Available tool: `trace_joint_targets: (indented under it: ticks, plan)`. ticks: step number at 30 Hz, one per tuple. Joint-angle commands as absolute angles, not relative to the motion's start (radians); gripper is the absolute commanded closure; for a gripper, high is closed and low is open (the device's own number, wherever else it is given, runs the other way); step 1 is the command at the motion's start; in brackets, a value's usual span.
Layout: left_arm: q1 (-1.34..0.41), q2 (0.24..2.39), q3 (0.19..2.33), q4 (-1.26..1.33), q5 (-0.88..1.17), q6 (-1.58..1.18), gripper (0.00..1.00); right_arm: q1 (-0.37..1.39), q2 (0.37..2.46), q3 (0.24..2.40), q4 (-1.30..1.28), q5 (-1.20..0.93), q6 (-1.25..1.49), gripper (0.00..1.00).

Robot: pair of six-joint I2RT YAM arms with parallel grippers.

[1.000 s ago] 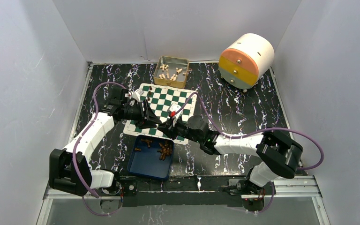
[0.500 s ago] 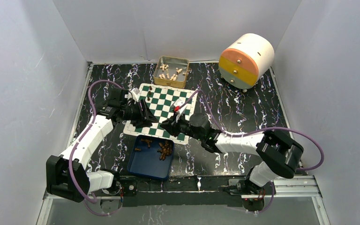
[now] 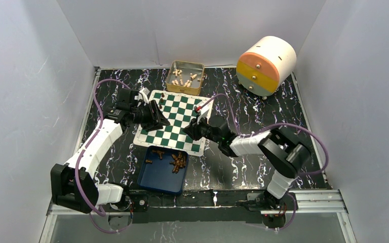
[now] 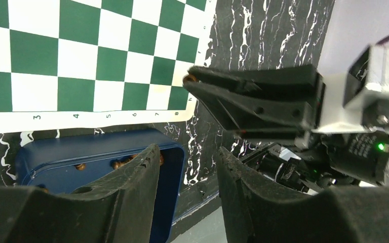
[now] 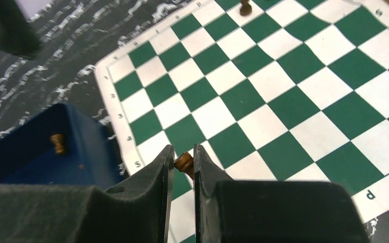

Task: Set up the chess pieces on the board
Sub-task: Place the chess piece on the chessboard.

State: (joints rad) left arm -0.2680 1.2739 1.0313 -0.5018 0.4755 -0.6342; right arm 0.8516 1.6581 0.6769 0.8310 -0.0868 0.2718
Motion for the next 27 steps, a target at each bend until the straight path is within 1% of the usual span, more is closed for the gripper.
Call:
trace_joint_targets:
  ticks: [1,8,14,20,22,24,27]
  plan:
    - [-0.266,1.249,1.015,-0.517,0.426,-0.615,0.57,0.822,1.758,0.772,0.917,-0.140,0.254,0.75]
    - [-0.267,1.230,0.980,-0.553,0.371,-0.572,0.56,0.805,1.856,0.810,0.991,-0.164,0.281,0.74]
    - [-0.267,1.245,0.972,-0.554,0.372,-0.568,0.55,0.801,1.919,0.848,1.011,-0.202,0.293,0.70]
    - [-0.266,1.241,0.969,-0.551,0.359,-0.559,0.55,0.801,1.920,0.856,0.993,-0.201,0.279,0.65]
    - [-0.267,1.240,0.977,-0.560,0.366,-0.554,0.55,0.801,1.914,0.848,0.991,-0.195,0.277,0.66]
    - [-0.266,1.232,0.986,-0.565,0.365,-0.554,0.55,0.801,1.908,0.836,0.991,-0.190,0.274,0.70]
    - [-0.266,1.228,1.001,-0.577,0.335,-0.536,0.55,0.801,1.896,0.826,0.985,-0.187,0.265,0.70]
